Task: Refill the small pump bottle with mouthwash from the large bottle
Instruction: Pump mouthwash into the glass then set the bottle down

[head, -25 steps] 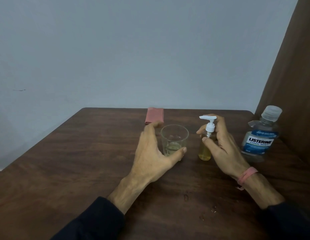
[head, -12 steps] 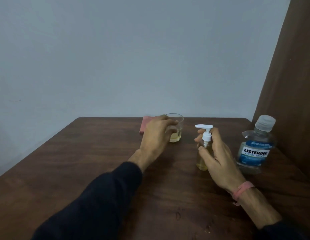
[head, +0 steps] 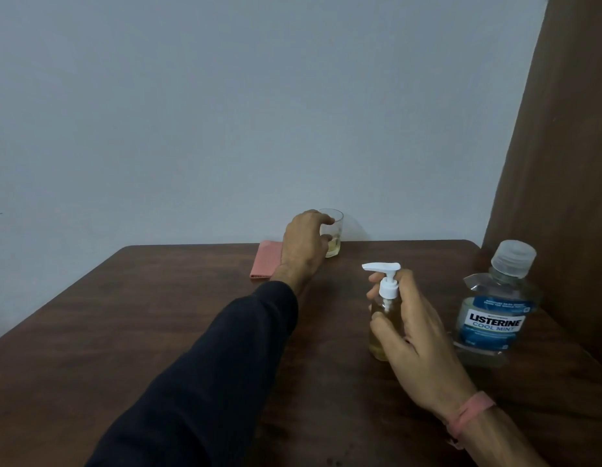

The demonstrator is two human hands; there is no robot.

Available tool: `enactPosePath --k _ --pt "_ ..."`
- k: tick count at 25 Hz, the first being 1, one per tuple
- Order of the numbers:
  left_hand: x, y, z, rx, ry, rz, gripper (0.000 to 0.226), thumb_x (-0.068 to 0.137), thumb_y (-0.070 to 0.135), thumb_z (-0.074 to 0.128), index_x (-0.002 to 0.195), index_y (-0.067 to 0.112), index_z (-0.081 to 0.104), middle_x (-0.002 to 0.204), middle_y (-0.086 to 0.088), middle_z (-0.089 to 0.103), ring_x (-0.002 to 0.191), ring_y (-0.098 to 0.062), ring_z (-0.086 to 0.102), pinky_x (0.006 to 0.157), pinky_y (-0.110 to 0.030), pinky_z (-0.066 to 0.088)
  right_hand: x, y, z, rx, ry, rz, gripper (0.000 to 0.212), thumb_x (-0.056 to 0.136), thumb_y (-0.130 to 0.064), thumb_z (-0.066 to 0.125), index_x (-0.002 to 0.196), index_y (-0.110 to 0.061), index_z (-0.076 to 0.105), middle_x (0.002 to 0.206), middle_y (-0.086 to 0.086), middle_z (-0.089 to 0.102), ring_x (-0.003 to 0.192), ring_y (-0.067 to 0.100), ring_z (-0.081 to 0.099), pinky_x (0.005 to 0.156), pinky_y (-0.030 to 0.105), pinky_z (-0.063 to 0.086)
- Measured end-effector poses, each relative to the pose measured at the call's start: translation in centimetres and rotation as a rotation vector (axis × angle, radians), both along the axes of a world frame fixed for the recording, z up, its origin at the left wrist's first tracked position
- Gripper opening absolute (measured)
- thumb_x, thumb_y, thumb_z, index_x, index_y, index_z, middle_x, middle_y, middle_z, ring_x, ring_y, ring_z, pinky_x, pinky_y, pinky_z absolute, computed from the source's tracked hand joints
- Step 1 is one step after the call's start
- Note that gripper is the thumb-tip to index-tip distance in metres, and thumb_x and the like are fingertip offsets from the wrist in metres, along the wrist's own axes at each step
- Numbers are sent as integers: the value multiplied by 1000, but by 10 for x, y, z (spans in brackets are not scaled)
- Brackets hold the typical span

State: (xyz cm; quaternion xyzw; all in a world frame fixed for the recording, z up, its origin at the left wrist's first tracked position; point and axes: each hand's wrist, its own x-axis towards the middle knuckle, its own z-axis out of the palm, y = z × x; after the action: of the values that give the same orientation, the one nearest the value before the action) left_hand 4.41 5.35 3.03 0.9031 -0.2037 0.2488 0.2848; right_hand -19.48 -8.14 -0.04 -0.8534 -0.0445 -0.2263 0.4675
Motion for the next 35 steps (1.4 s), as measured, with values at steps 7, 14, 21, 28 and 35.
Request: enactPosePath --k 7,14,21,28,35 --pt "-124 42 -35 -105 298 -353 101 81 18 91 171 27 47 158 15 67 149 -7 59 126 -36 49 -8 3 10 14 -1 -4 31 97 -21 61 123 -34 54 107 -17 63 100 11 67 86 55 62" --pt "-205 -2 -40 -284 417 -278 42 96 13 77 134 30 75 104 17 82 91 -1 78 85 -26 65 -25 9 36 4 175 -81 55 99 -18 72 148 -29 53 138 -5 69 129 14 65 114 48 54" --pt "-187 -15 -33 -240 481 -274 54 80 49 101 126 28 82 112 14 85 103 -6 80 95 -27 63 -42 -10 126 -722 133 -234 43 105 -30 63 147 -35 63 147 -8 67 133 23 65 109 40 52" --pt "-143 -61 -21 -161 529 -259 72 73 55 103 137 31 79 114 12 82 103 -6 74 94 -32 65 70 -68 202 -968 534 -30 14 101 -17 79 113 -20 85 107 -1 83 88 13 78 82 32 66" --pt "-44 -118 -24 -183 479 -87 70 76 56 101 135 27 78 124 4 83 118 -21 77 105 -43 63 172 -142 199 -627 636 92 29 106 1 67 127 -14 80 121 5 82 100 20 83 79 34 70"
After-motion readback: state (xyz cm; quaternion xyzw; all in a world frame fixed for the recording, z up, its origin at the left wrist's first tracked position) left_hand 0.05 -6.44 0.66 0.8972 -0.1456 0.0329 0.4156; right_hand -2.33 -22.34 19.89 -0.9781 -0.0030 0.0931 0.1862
